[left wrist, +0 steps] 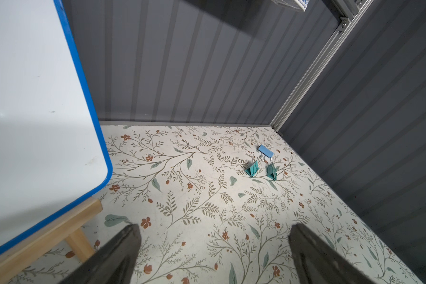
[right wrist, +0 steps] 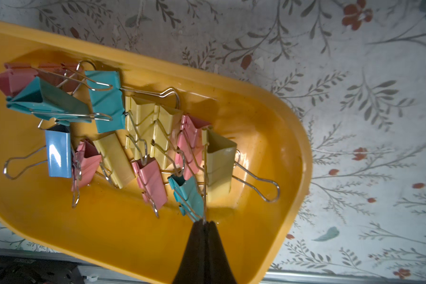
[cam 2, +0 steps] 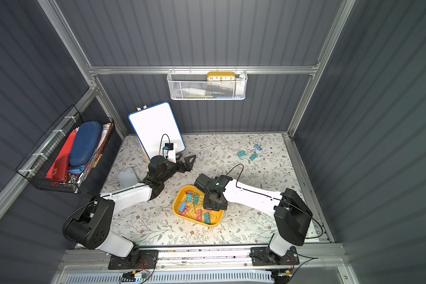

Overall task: Put the binder clips in the storage box
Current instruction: Place the binder clip in the storage box.

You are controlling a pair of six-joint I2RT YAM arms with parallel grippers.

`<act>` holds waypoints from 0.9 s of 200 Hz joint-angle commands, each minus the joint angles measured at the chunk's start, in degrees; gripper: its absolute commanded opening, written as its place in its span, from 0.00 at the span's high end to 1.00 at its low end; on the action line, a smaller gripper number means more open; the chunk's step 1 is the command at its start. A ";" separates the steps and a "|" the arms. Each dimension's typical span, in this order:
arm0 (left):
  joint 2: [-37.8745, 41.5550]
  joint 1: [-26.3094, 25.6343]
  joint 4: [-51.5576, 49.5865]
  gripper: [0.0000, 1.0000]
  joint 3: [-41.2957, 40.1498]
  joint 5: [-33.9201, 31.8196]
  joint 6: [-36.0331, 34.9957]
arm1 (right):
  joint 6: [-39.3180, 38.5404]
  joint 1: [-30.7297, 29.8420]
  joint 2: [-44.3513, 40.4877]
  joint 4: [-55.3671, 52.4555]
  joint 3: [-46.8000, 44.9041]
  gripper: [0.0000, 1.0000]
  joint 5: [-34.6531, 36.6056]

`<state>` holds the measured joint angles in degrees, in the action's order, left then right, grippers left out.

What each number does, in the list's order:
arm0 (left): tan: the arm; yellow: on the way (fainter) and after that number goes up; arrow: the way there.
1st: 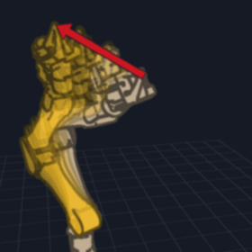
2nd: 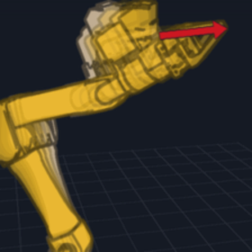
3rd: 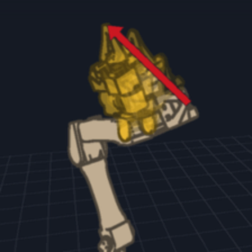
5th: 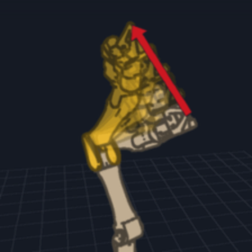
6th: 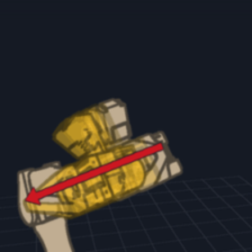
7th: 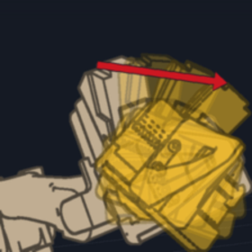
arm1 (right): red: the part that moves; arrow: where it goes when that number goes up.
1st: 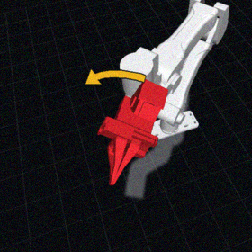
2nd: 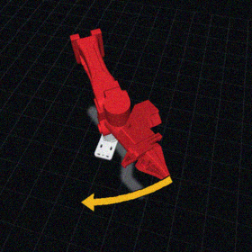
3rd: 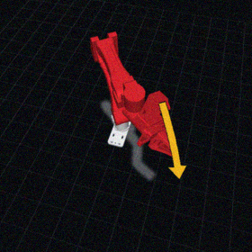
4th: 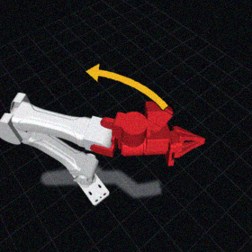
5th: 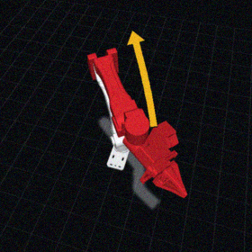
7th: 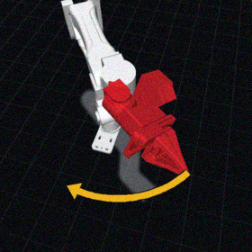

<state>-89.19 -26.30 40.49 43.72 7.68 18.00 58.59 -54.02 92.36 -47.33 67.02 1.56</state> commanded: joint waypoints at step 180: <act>0.96 -0.13 -1.08 0.01 1.16 -0.30 -0.68 | -6.81 29.19 11.30 11.36 20.69 0.62 16.98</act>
<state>-89.19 -26.30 39.94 43.72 7.51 18.00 50.50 -31.24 95.07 -37.30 80.51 15.97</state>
